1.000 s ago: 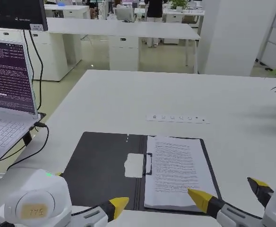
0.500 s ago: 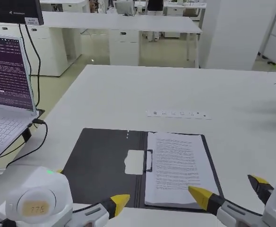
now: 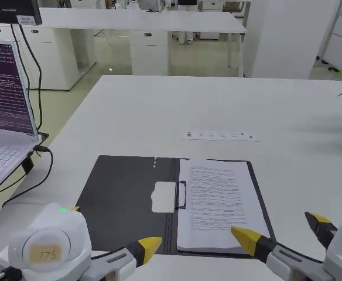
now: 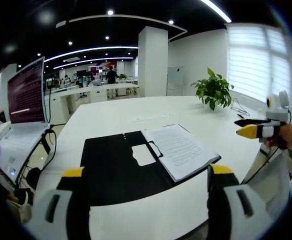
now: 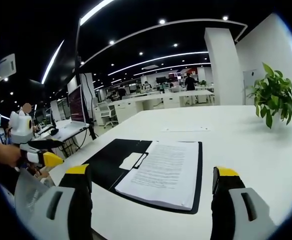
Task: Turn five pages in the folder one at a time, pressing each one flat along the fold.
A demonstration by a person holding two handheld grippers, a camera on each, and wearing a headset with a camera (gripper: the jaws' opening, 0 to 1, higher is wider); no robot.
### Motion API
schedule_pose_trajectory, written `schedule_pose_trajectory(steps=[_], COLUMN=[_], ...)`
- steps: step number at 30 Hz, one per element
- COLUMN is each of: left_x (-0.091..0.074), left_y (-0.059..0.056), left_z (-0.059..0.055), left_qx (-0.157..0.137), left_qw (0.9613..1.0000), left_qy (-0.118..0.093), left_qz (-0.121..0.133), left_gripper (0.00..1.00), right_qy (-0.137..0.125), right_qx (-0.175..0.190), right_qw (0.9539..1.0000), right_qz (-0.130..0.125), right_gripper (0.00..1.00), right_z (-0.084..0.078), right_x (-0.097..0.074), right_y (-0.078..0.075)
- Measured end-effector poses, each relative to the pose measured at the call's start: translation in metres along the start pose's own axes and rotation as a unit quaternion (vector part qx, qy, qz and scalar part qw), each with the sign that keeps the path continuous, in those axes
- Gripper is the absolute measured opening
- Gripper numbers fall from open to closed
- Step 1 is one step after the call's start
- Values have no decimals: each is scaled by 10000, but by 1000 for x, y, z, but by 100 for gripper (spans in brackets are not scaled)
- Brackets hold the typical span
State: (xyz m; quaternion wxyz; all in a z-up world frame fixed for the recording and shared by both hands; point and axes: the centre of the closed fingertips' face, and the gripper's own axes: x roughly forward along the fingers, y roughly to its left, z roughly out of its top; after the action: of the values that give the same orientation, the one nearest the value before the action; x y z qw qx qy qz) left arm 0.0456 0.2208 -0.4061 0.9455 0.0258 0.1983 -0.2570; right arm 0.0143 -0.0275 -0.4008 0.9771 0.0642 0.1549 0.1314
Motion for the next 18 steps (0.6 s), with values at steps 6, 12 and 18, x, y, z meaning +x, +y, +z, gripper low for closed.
schedule_pose_trajectory(steps=[6,12,18], left_x=[10,23,38], left_y=[-6,-14,-25], left_z=[-1,-3,-4], left_qx=[8,23,124], left_qw=[9999,9995,9985], left_qy=[68,154,257], left_qz=[-105,-272,-465], left_gripper=[98,96,95], right_qy=[4,20,19], right_qx=[44,64,100], right_qw=[10000,10000,9999], right_qz=[-21,-22,-58], right_gripper=[100,100,100], right_z=[-1,-4,-6], right_x=[-1,-3,-5], right_y=[-2,-2,-4])
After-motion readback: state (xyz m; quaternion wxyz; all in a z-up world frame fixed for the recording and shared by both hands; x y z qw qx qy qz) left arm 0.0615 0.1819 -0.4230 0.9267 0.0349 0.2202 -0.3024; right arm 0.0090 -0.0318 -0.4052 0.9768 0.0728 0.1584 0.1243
